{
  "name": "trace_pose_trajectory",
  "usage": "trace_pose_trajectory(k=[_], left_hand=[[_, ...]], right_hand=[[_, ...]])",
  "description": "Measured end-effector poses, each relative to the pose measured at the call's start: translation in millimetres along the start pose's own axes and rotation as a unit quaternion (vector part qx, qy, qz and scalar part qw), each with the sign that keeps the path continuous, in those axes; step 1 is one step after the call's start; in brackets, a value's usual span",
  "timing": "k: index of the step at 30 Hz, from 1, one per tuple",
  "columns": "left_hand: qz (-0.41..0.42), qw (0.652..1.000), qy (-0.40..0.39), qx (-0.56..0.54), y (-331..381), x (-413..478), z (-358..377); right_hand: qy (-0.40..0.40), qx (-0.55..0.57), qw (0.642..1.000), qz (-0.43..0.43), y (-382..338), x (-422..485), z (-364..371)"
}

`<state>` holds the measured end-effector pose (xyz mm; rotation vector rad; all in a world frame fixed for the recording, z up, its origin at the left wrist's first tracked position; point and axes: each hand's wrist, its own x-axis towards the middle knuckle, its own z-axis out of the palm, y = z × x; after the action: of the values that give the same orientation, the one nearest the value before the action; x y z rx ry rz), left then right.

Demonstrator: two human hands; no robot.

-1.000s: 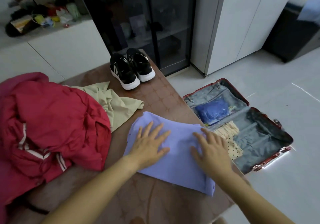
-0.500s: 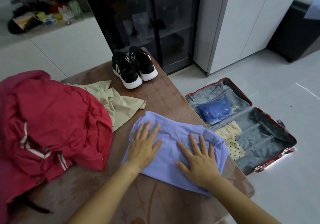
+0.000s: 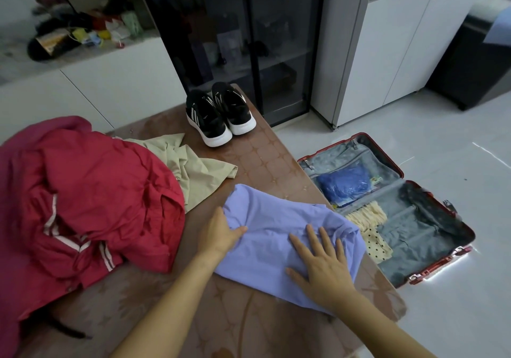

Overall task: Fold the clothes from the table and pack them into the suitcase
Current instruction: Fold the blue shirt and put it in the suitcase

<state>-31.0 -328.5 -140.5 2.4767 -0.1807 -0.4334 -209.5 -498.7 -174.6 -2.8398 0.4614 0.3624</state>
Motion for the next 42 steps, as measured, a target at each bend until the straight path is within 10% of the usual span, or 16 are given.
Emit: trace_pose_trajectory(k=[7,11,13,16,20,26,30,35,39,42], left_hand=[[0.18,0.969,-0.001,0.166,54,-44,-8],[0.282,0.917,0.005,0.281,99,-86,9],[0.312,0.905,-0.049,0.284,107,-104,25],[0.26,0.932,-0.178,0.179,116,-132,45],[0.319,0.931,-0.037,0.175,94,-124,53],[0.265,0.908,-0.054,0.321,68,-105,99],[0.258,0.916,-0.057,0.303,78,-111,123],[0.279,0.927,-0.033,0.25,71,-115,107],[0.137,0.987,0.062,0.064,39,-125,81],[0.026,0.999,-0.008,-0.034,22,-127,74]], right_hand=[[0.158,0.188,0.967,0.067,-15,-3,-42],[0.046,0.612,0.772,0.166,-15,7,-64],[0.077,0.614,0.752,0.228,-3,12,-67],[0.132,0.526,0.803,0.246,20,13,-69],[0.109,0.389,0.889,0.218,50,9,-62],[0.238,0.202,0.943,0.119,56,13,-64],[0.082,0.073,0.994,0.004,42,29,-61],[-0.049,0.165,0.985,0.002,61,52,-51],[-0.029,0.084,0.996,-0.02,72,55,-65],[-0.036,0.055,0.998,0.002,70,58,-70]])
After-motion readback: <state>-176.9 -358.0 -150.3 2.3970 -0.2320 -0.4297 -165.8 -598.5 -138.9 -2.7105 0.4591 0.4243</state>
